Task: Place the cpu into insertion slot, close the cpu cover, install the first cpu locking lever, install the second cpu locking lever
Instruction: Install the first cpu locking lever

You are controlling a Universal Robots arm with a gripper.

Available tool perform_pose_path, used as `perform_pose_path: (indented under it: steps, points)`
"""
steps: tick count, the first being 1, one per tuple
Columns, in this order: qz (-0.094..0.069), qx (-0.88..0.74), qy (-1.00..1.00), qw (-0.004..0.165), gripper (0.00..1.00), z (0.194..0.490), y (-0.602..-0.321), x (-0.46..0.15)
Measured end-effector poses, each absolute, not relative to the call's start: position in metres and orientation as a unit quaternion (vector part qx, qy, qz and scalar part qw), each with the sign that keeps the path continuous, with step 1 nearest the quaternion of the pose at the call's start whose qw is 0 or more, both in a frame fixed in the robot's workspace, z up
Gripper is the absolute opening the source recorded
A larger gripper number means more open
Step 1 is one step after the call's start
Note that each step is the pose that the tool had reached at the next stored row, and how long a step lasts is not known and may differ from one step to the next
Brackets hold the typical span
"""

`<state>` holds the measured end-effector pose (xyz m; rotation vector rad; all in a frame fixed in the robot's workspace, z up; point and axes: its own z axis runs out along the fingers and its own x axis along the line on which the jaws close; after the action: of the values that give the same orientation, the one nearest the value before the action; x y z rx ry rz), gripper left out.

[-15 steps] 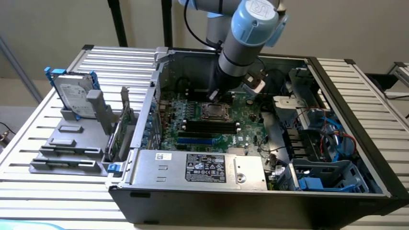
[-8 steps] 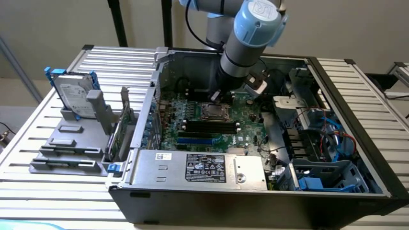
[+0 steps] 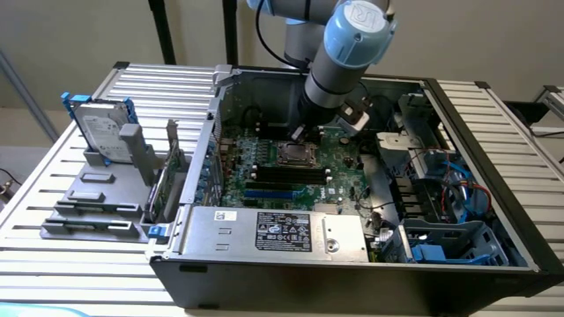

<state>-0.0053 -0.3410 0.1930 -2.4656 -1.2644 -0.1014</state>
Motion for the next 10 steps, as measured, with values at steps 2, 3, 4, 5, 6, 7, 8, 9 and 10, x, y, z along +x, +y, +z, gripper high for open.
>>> perform_pose_path:
  steps: [2,3,4,5,6,7,8,9,10]
  points:
    - [-0.036,-0.873,-0.449,0.184,0.11,0.1928,-0.3417,-0.0047]
    - [-0.036,-0.873,-0.45,0.184,0.11,0.1928,-0.3421,-0.0043]
    - [-0.036,-0.873,-0.451,0.184,0.11,0.1927,-0.3425,-0.004]
    - [-0.036,-0.872,-0.451,0.185,0.11,0.1926,-0.3429,-0.0037]
    - [-0.036,-0.872,-0.452,0.185,0.11,0.1926,-0.3433,-0.0035]
    - [-0.036,-0.872,-0.452,0.185,0.11,0.1925,-0.3435,-0.0032]
    - [-0.036,-0.871,-0.453,0.186,0.11,0.1923,-0.3438,-0.003]
    - [-0.036,-0.871,-0.454,0.186,0.11,0.1922,-0.3441,-0.0027]
    - [-0.036,-0.87,-0.454,0.187,0.11,0.192,-0.3445,-0.0026]
